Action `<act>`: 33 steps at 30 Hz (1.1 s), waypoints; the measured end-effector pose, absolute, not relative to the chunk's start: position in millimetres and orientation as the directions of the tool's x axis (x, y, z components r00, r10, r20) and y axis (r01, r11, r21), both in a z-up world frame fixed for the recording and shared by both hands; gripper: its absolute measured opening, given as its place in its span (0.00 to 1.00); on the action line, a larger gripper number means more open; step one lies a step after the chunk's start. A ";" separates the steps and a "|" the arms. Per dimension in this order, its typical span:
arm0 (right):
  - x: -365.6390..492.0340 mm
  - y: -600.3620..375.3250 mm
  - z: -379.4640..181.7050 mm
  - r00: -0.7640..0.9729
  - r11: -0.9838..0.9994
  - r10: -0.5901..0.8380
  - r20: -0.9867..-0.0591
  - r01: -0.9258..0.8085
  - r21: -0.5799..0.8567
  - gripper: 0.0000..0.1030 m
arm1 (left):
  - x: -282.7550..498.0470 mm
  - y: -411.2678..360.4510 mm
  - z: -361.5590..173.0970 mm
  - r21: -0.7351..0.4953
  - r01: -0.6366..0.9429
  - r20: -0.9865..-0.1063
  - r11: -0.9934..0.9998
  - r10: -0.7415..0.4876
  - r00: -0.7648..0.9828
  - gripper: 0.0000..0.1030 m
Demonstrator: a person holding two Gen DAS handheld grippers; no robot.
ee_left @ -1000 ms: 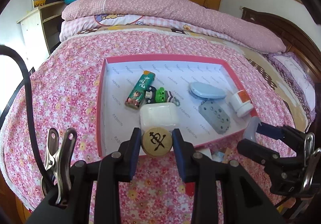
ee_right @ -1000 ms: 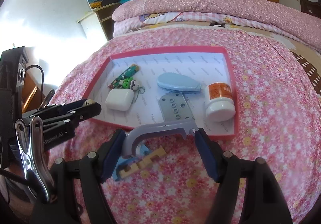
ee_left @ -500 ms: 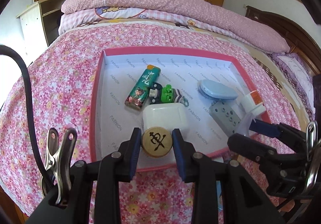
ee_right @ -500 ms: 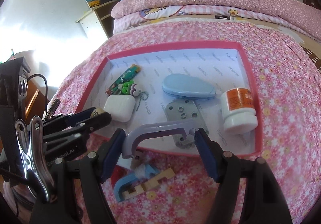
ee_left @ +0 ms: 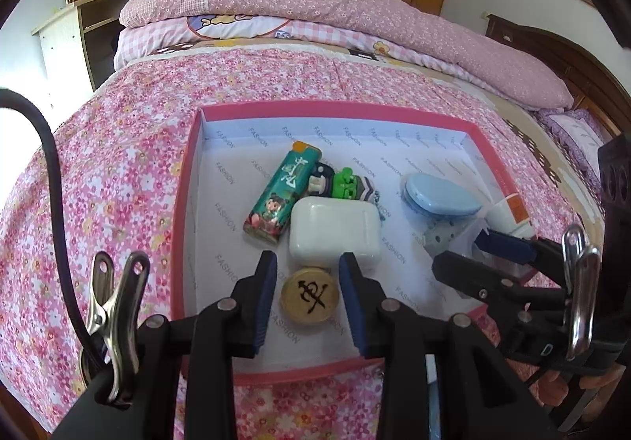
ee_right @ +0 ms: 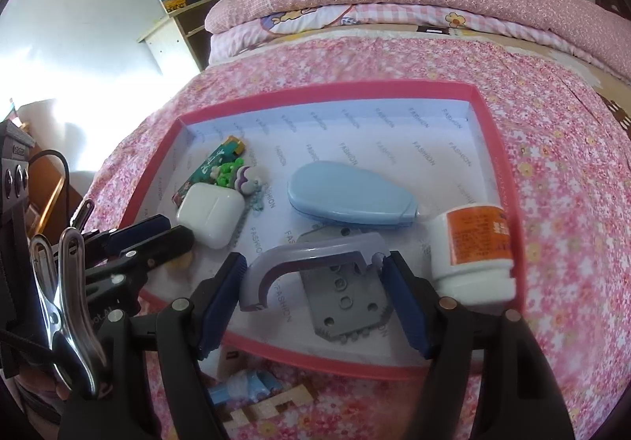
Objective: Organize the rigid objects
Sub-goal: 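Lower the chess piece and handle into the tray and open both tools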
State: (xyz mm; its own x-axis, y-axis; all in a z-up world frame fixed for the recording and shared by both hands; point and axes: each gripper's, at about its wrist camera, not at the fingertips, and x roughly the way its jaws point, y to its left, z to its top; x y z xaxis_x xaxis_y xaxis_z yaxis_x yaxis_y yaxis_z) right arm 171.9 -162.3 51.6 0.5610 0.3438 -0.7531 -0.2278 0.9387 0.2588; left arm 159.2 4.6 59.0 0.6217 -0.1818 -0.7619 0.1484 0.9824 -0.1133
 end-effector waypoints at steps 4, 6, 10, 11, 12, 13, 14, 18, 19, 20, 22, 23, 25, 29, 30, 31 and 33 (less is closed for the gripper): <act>174.4 -163.2 50.8 0.566 0.936 0.352 -0.746 -0.235 0.263 0.71 | 162.3 1.8 60.8 -0.094 0.160 -0.763 0.983 -0.174 0.623 0.33; 174.5 -163.8 50.7 0.567 0.933 0.359 -0.741 -0.239 0.269 0.71 | 162.3 1.1 61.4 -0.084 0.163 -0.764 0.983 -0.169 0.623 0.33; 171.6 -163.9 53.6 0.576 0.934 0.356 -0.736 -0.248 0.257 0.71 | 159.0 0.4 63.8 -0.080 0.172 -0.761 0.982 -0.171 0.626 0.38; 170.5 -164.2 55.1 0.581 0.935 0.353 -0.733 -0.248 0.253 0.71 | 157.8 0.0 64.3 -0.079 0.170 -0.760 0.982 -0.170 0.627 0.41; 169.6 -164.7 56.3 0.583 0.935 0.352 -0.732 -0.247 0.252 0.71 | 156.6 0.0 65.3 -0.077 0.169 -0.759 0.983 -0.168 0.629 0.42; 168.8 -165.4 58.3 0.587 0.935 0.353 -0.729 -0.247 0.254 0.72 | 155.3 -0.3 66.2 -0.073 0.168 -0.759 0.983 -0.164 0.630 0.43; 168.2 -166.1 59.9 0.588 0.934 0.356 -0.726 -0.248 0.257 0.73 | 153.8 -0.8 67.5 -0.070 0.168 -0.758 0.983 -0.162 0.632 0.43; 161.9 -168.9 68.7 0.606 0.929 0.369 -0.704 -0.255 0.268 0.79 | 148.2 0.9 70.2 -0.073 0.167 -0.760 0.983 -0.163 0.629 0.45; 159.6 -169.9 70.7 0.608 0.928 0.371 -0.702 -0.257 0.268 0.79 | 147.4 1.6 70.2 -0.079 0.167 -0.762 0.983 -0.168 0.626 0.45; 157.8 -170.8 72.0 0.608 0.928 0.373 -0.701 -0.259 0.269 0.79 | 145.6 2.8 70.2 -0.087 0.167 -0.761 0.982 -0.174 0.624 0.45; 152.1 -173.8 74.1 0.608 0.925 0.380 -0.697 -0.267 0.272 0.79 | 142.7 3.4 70.3 -0.087 0.167 -0.760 0.982 -0.174 0.626 0.45; 149.5 -174.9 74.6 0.607 0.925 0.380 -0.698 -0.267 0.271 0.79 | 141.0 3.3 70.4 -0.083 0.165 -0.761 0.983 -0.170 0.626 0.45; 142.5 -177.5 75.4 0.603 0.925 0.379 -0.702 -0.268 0.269 0.79 | 137.5 3.3 71.6 -0.088 0.165 -0.760 0.982 -0.173 0.627 0.45; 124.4 -183.2 76.8 0.606 0.924 0.382 -0.698 -0.275 0.268 0.79 | 123.8 3.5 75.4 -0.095 0.172 -0.752 0.980 -0.184 0.633 0.45; 120.3 -184.0 76.5 0.607 0.923 0.383 -0.697 -0.275 0.267 0.79 | 119.6 3.2 76.4 -0.095 0.173 -0.750 0.980 -0.184 0.635 0.45; 115.5 -185.2 75.7 0.606 0.923 0.383 -0.697 -0.275 0.268 0.79 | 115.7 3.1 77.3 -0.095 0.173 -0.748 0.980 -0.185 0.637 0.45; 105.9 -186.2 72.9 0.601 0.922 0.386 -0.700 -0.279 0.268 0.79 | 106.3 3.0 79.1 -0.102 0.179 -0.744 0.979 -0.194 0.639 0.45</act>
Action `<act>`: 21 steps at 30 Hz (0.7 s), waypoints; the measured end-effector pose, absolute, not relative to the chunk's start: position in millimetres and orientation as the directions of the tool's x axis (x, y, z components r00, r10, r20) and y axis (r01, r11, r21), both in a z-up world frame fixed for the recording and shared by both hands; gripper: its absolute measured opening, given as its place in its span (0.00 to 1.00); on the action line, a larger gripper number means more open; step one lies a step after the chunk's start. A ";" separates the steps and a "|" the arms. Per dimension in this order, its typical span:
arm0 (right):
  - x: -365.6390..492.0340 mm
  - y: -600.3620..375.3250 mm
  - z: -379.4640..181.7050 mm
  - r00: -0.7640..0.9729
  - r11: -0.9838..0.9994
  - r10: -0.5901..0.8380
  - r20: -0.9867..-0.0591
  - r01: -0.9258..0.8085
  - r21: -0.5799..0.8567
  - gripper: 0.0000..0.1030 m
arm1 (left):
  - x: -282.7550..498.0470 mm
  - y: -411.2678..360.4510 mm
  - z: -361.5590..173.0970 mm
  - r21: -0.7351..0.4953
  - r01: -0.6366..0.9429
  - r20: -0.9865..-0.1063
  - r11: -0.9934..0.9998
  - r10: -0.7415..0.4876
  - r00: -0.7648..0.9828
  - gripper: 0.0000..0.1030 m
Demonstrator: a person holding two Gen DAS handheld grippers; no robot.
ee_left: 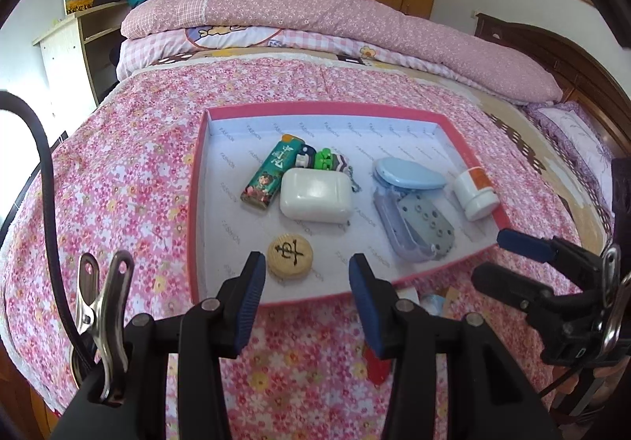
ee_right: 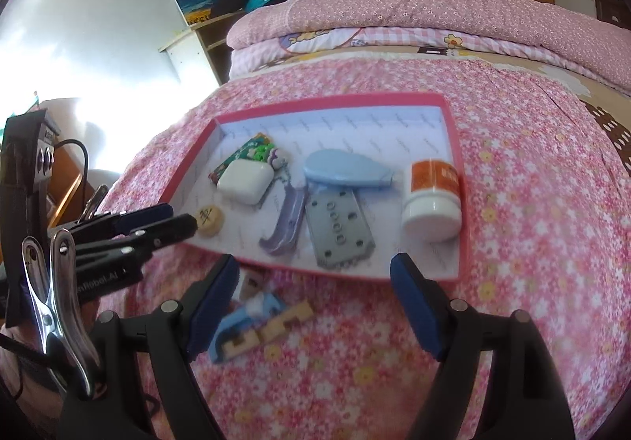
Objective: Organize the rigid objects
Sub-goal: 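Lower the chess piece and handle into the tray and open both tools, then move the left tool to the white plug charger and grasp it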
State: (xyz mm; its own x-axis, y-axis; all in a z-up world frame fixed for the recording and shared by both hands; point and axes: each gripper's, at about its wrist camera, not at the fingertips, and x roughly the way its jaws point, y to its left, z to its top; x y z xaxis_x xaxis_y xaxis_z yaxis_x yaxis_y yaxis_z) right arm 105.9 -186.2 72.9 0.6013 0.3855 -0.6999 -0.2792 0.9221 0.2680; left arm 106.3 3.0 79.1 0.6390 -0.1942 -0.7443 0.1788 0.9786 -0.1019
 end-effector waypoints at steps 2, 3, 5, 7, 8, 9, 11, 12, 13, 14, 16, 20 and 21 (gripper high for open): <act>97.4 -185.6 69.5 0.595 0.922 0.384 -0.706 -0.286 0.261 0.79 | 98.2 1.9 79.7 -0.103 0.192 -0.740 0.976 -0.204 0.641 0.45; 93.6 -185.2 67.7 0.592 0.923 0.381 -0.710 -0.289 0.254 0.79 | 95.9 0.5 79.5 -0.100 0.200 -0.739 0.975 -0.207 0.641 0.45; 85.2 -183.5 64.1 0.587 0.927 0.366 -0.722 -0.296 0.229 0.78 | 89.9 -2.9 78.1 -0.094 0.210 -0.740 0.973 -0.210 0.639 0.45; 76.0 -183.8 61.0 0.585 0.931 0.350 -0.732 -0.300 0.206 0.79 | 85.4 -7.0 76.1 -0.104 0.224 -0.743 0.969 -0.225 0.630 0.45; 71.3 -184.8 59.7 0.584 0.932 0.347 -0.733 -0.302 0.201 0.79 | 83.1 -9.5 75.5 -0.110 0.230 -0.745 0.967 -0.233 0.625 0.45; 66.3 -185.9 58.5 0.583 0.932 0.345 -0.736 -0.302 0.198 0.79 | 81.1 -12.2 75.3 -0.115 0.235 -0.745 0.965 -0.240 0.623 0.45; 60.3 -188.1 56.6 0.579 0.933 0.343 -0.739 -0.302 0.195 0.79 | 79.0 -18.8 75.5 -0.118 0.251 -0.745 0.961 -0.253 0.618 0.45; 57.5 -188.9 55.7 0.580 0.934 0.340 -0.741 -0.303 0.191 0.79 | 77.7 -22.2 75.6 -0.116 0.256 -0.745 0.960 -0.254 0.617 0.45; 54.1 -189.7 54.7 0.582 0.935 0.334 -0.742 -0.303 0.183 0.78 | 76.5 -25.7 75.4 -0.113 0.261 -0.744 0.959 -0.256 0.617 0.45; 52.1 -190.3 53.7 0.582 0.936 0.329 -0.743 -0.303 0.178 0.78 | 75.8 -29.2 74.9 -0.110 0.265 -0.746 0.958 -0.255 0.616 0.45; 49.4 -191.7 50.6 0.579 0.937 0.326 -0.747 -0.302 0.174 0.79 | 74.8 -34.3 73.1 -0.111 0.272 -0.749 0.956 -0.260 0.609 0.45; 46.2 -196.1 44.1 0.572 0.935 0.337 -0.748 -0.293 0.198 0.79 | 74.7 -44.7 66.7 -0.086 0.239 -0.752 0.967 -0.221 0.621 0.51; 46.1 -197.5 42.6 0.568 0.934 0.343 -0.748 -0.293 0.205 0.79 | 75.5 -47.7 64.7 -0.079 0.233 -0.754 0.969 -0.211 0.622 0.51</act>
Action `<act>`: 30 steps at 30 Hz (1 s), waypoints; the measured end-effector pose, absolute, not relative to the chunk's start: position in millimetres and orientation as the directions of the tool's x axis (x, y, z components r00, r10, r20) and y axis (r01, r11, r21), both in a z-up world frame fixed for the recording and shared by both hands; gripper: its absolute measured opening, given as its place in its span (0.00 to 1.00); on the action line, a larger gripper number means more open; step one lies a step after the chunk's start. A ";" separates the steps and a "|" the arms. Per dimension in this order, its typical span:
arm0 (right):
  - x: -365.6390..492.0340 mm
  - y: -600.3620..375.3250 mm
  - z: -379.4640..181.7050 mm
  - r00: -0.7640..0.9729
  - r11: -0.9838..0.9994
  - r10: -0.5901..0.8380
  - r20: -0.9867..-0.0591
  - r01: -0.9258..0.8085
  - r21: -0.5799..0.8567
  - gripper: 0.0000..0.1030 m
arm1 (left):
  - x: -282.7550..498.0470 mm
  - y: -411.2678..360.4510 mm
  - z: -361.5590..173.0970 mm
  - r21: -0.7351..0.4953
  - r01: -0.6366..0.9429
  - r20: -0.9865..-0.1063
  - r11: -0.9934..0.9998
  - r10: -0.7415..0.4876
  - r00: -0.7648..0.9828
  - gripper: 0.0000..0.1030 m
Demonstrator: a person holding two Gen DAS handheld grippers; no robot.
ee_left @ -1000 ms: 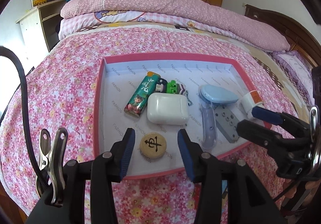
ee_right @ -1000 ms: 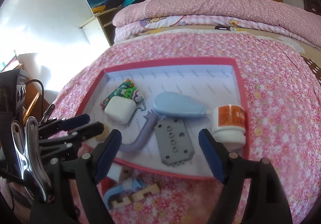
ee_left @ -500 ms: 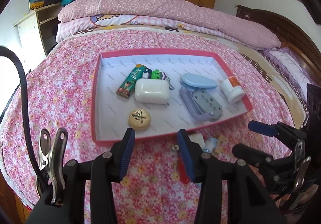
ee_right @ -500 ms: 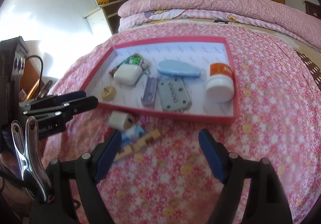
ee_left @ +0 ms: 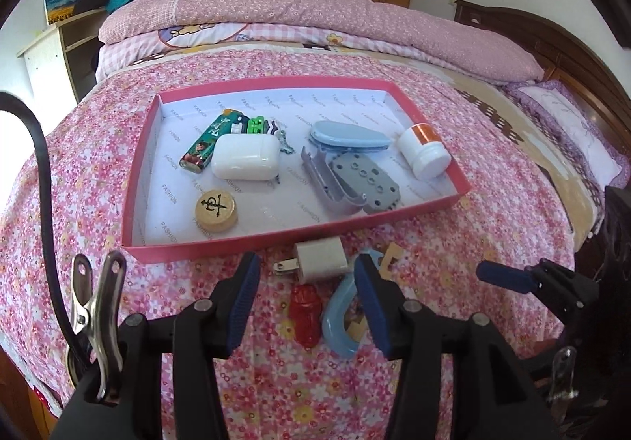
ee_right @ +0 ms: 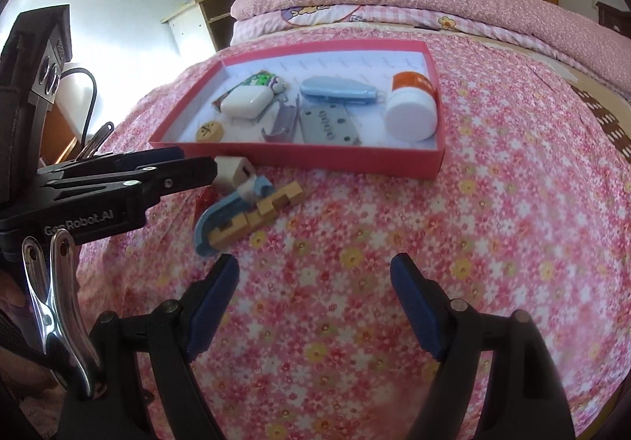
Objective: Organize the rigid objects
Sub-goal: 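Move the left tool to the white plug charger and grasp it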
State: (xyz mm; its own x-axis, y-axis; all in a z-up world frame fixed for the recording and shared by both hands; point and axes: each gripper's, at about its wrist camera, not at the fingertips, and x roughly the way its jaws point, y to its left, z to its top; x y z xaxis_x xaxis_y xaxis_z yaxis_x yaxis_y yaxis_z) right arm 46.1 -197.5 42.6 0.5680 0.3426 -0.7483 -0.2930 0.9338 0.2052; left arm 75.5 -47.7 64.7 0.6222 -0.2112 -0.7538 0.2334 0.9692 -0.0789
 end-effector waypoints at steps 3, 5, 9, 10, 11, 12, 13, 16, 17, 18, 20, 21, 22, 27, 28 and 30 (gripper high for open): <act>48.1 -199.7 39.5 0.560 0.933 0.344 -0.754 -0.292 0.208 0.79 | 80.9 -53.4 60.7 -0.076 0.226 -0.765 0.971 -0.202 0.612 0.51; 49.4 -201.3 38.2 0.561 0.933 0.347 -0.751 -0.290 0.214 0.79 | 84.9 -55.7 58.5 -0.073 0.214 -0.767 0.974 -0.192 0.612 0.51; 52.3 -202.6 33.0 0.555 0.931 0.350 -0.755 -0.293 0.216 0.79 | 91.3 -61.4 50.5 -0.064 0.201 -0.784 0.977 -0.174 0.595 0.51; 52.7 -202.7 31.8 0.556 0.932 0.344 -0.757 -0.297 0.206 0.79 | 91.7 -62.3 49.7 -0.056 0.194 -0.784 0.979 -0.164 0.599 0.51; 52.5 -202.4 31.1 0.559 0.933 0.342 -0.756 -0.300 0.200 0.79 | 92.8 -62.4 49.7 -0.053 0.190 -0.783 0.980 -0.159 0.602 0.51; 52.4 -202.6 30.6 0.561 0.931 0.344 -0.753 -0.309 0.195 0.79 | 93.7 -63.3 50.0 -0.052 0.188 -0.782 0.981 -0.157 0.603 0.51; 51.8 -202.6 30.1 0.562 0.928 0.348 -0.750 -0.317 0.193 0.79 | 95.0 -64.4 50.0 -0.050 0.184 -0.783 0.982 -0.152 0.603 0.51; 51.4 -203.8 27.9 0.566 0.923 0.358 -0.743 -0.336 0.189 0.79 | 97.1 -66.6 49.6 -0.041 0.172 -0.785 0.984 -0.139 0.604 0.52; 51.9 -203.9 26.7 0.567 0.921 0.360 -0.741 -0.341 0.187 0.79 | 96.7 -66.8 49.3 -0.038 0.171 -0.783 0.985 -0.135 0.607 0.51; 51.2 -203.5 26.8 0.570 0.920 0.361 -0.738 -0.346 0.183 0.79 | 96.6 -67.2 48.7 -0.034 0.167 -0.782 0.985 -0.130 0.609 0.51; 50.3 -202.2 26.5 0.575 0.919 0.359 -0.735 -0.356 0.170 0.79 | 95.7 -66.7 48.4 -0.040 0.152 -0.780 0.988 -0.125 0.614 0.51; 50.2 -201.6 26.2 0.576 0.919 0.357 -0.736 -0.359 0.165 0.79 | 94.8 -66.0 48.1 -0.048 0.144 -0.778 0.988 -0.128 0.615 0.51; 49.6 -200.5 26.1 0.578 0.919 0.352 -0.736 -0.362 0.155 0.79 | 94.1 -65.5 48.2 -0.051 0.144 -0.775 0.988 -0.130 0.618 0.51; 48.8 -197.8 25.1 0.583 0.919 0.342 -0.737 -0.371 0.132 0.79 | 93.2 -64.2 46.8 -0.065 0.138 -0.770 0.988 -0.138 0.623 0.51; 49.4 -196.9 25.4 0.581 0.919 0.339 -0.740 -0.374 0.128 0.79 | 94.0 -63.1 46.4 -0.070 0.138 -0.769 0.988 -0.141 0.623 0.51; 49.7 -196.9 26.1 0.580 0.919 0.337 -0.741 -0.375 0.125 0.79 | 89.5 -61.1 46.7 -0.071 0.151 -0.770 0.986 -0.151 0.620 0.52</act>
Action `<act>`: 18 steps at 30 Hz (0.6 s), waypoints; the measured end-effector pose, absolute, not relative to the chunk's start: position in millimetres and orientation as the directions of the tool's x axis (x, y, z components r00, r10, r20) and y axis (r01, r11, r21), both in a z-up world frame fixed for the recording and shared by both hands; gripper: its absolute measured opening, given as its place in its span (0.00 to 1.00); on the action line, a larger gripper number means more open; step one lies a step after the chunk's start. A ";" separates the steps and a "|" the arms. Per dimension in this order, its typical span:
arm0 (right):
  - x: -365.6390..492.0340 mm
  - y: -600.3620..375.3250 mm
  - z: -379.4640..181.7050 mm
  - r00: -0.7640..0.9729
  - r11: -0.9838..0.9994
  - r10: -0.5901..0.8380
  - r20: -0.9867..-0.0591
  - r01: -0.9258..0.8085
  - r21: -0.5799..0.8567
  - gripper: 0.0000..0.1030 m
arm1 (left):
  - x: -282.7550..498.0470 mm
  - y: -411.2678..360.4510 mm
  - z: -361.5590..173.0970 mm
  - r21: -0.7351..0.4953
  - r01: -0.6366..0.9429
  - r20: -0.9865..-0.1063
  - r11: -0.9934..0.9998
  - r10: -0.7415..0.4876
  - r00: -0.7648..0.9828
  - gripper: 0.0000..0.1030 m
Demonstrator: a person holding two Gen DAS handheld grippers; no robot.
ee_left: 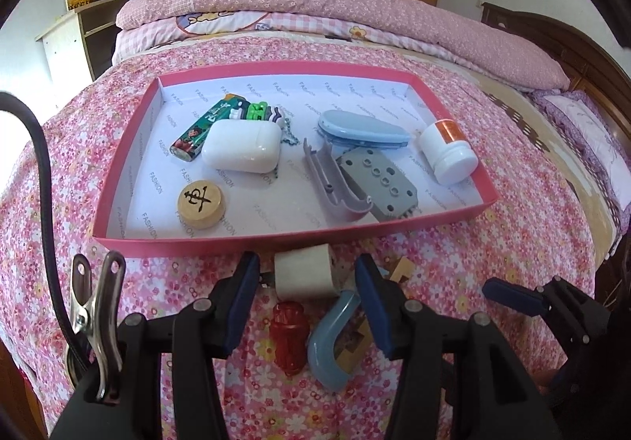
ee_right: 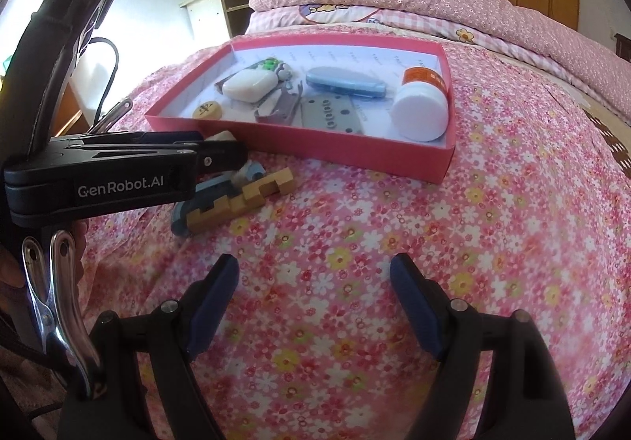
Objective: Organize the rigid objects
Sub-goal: 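Move the left tool to the white plug charger and grasp it, then grasp the wooden block piece with the right tool while the left tool holds the charger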
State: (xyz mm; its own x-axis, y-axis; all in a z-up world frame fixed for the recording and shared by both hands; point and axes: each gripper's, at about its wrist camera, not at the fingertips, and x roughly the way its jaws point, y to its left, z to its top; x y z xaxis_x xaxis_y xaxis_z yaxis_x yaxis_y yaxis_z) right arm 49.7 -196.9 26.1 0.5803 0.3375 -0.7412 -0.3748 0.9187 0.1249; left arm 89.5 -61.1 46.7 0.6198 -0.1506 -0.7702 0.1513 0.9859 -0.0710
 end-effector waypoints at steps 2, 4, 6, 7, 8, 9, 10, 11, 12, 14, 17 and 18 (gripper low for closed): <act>50.1 -196.9 26.7 0.574 0.916 0.343 -0.744 -0.381 0.129 0.79 | 86.7 -59.3 47.0 -0.053 0.167 -0.773 0.985 -0.146 0.617 0.53; 50.9 -195.2 27.8 0.565 0.910 0.348 -0.748 -0.397 0.124 0.79 | 86.2 -58.5 45.9 -0.032 0.175 -0.766 0.984 -0.137 0.628 0.58; 51.4 -193.0 28.6 0.565 0.905 0.346 -0.749 -0.411 0.109 0.79 | 88.9 -56.7 43.2 -0.038 0.161 -0.755 0.986 -0.134 0.641 0.60; 51.8 -191.7 28.5 0.562 0.902 0.348 -0.751 -0.419 0.105 0.79 | 91.9 -55.1 41.4 -0.053 0.149 -0.760 0.987 -0.137 0.636 0.60; 52.3 -190.7 28.2 0.558 0.899 0.351 -0.752 -0.426 0.103 0.79 | 95.0 -53.4 39.7 -0.071 0.136 -0.765 0.988 -0.142 0.629 0.60; 53.1 -189.7 27.8 0.554 0.896 0.353 -0.754 -0.432 0.103 0.79 | 97.6 -51.5 38.0 -0.090 0.126 -0.768 0.988 -0.149 0.622 0.60; 54.0 -188.6 27.5 0.551 0.894 0.353 -0.756 -0.437 0.099 0.79 | 99.8 -49.4 35.9 -0.103 0.116 -0.772 0.988 -0.153 0.616 0.60; 55.1 -187.4 27.6 0.551 0.892 0.352 -0.756 -0.442 0.094 0.79 | 101.3 -46.7 34.2 -0.115 0.112 -0.775 0.987 -0.159 0.612 0.56; 55.8 -186.7 27.5 0.551 0.891 0.353 -0.756 -0.445 0.092 0.79 | 101.4 -45.5 33.5 -0.107 0.106 -0.777 0.989 -0.150 0.612 0.49; 57.6 -185.3 27.3 0.548 0.888 0.357 -0.757 -0.450 0.093 0.79 | 99.5 -47.2 34.6 -0.078 0.129 -0.778 0.989 -0.141 0.612 0.45; 58.0 -182.1 28.7 0.548 0.882 0.359 -0.756 -0.465 0.082 0.79 | 96.4 -45.9 37.2 -0.085 0.159 -0.775 0.984 -0.166 0.610 0.45; 58.0 -180.3 29.5 0.547 0.878 0.361 -0.755 -0.474 0.076 0.79 | 95.4 -44.1 39.2 -0.088 0.163 -0.772 0.983 -0.171 0.612 0.45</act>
